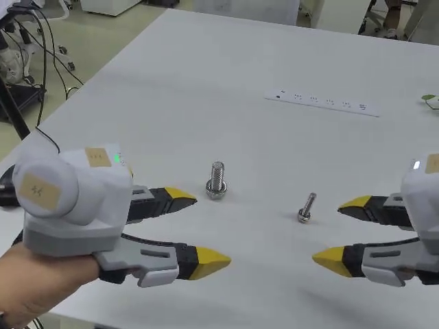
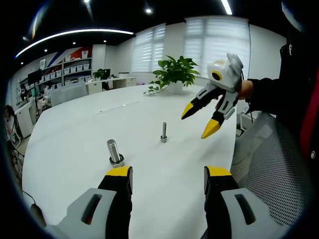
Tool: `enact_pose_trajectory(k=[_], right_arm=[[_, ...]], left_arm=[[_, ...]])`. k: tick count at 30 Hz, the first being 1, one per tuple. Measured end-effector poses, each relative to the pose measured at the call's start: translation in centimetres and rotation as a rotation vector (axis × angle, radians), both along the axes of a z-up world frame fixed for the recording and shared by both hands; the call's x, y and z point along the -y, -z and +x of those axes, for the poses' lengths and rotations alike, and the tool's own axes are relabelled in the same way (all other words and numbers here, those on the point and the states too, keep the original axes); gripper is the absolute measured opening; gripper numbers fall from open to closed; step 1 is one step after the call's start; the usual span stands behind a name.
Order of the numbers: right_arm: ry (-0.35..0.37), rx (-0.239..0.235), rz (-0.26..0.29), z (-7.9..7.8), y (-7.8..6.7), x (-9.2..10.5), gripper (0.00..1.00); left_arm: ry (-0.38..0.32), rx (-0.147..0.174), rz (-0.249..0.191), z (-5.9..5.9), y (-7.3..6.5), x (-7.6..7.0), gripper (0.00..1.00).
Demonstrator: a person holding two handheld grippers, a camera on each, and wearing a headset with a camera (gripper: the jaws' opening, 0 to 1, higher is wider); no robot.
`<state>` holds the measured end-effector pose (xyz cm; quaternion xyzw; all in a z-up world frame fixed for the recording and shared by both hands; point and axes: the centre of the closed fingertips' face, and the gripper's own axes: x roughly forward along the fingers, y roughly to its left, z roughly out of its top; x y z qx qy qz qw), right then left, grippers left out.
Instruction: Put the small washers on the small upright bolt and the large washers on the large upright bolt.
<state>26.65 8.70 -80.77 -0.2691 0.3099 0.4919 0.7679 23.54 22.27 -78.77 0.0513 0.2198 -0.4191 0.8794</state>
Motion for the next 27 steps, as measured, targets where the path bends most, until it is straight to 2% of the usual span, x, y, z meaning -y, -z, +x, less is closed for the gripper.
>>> enact_pose_trajectory(k=[10, 13, 18, 27], right_arm=[[0.003, -0.022, 0.015, -1.6, 0.7, 0.6, 0.60], [-0.005, -0.031, 0.033, -2.1, 0.9, 0.4, 0.66], [-0.004, -0.026, 0.056, -2.6, 0.8, 0.1, 0.66], [0.014, -0.057, 0.064, -3.2, 1.9, 0.4, 0.68]], left_arm=[[0.007, -0.002, -0.001, 0.1, -0.1, 0.1, 0.57], [0.008, -0.003, 0.000, 0.1, 0.0, 0.1, 0.57], [0.009, -0.005, 0.001, 0.1, 0.0, 0.1, 0.57], [0.006, -0.008, 0.002, 0.2, 0.1, 0.2, 0.57]])
